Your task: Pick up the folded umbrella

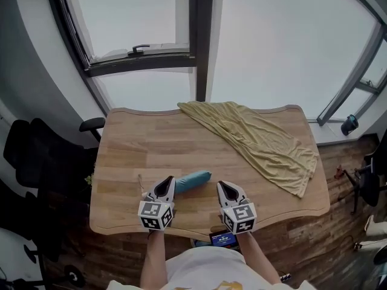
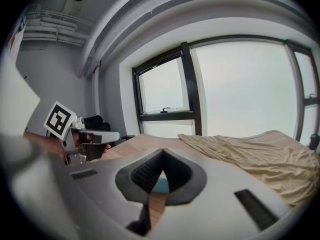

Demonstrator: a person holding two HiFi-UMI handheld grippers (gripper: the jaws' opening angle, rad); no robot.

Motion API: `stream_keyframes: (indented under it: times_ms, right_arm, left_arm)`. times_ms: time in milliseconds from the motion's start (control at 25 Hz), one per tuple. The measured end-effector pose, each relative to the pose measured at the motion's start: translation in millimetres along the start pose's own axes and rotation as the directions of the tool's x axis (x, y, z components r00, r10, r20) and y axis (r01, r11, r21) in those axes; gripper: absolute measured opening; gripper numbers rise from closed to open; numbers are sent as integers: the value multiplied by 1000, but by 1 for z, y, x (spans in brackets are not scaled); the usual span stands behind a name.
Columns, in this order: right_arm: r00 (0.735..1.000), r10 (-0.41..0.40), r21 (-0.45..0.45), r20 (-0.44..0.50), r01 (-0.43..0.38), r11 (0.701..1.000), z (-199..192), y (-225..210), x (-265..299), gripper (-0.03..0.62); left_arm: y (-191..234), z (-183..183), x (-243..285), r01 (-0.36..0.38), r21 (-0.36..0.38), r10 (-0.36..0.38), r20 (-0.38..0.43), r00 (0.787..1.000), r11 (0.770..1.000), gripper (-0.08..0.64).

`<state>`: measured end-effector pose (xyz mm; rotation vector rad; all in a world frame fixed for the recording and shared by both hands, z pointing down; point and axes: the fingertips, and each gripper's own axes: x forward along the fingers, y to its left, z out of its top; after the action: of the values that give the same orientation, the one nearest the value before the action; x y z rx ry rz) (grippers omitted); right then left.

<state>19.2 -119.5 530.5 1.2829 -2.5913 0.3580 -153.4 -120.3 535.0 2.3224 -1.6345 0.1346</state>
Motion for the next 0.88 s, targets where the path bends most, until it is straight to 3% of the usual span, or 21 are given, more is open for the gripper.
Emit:
stream_keyframes:
  times_ms: [640,880]
  right_arm:
    - [995,16,50,-97,-11,999,-29,-10,45,9]
    - [989,29,71,-143,-19,997,-42,-18,56,9]
  left_arm:
    - [13,-44,33,96,-76,-108,-167,980,992,20]
    - [9,-70,49,159,-64,-170,-286,943,985,21]
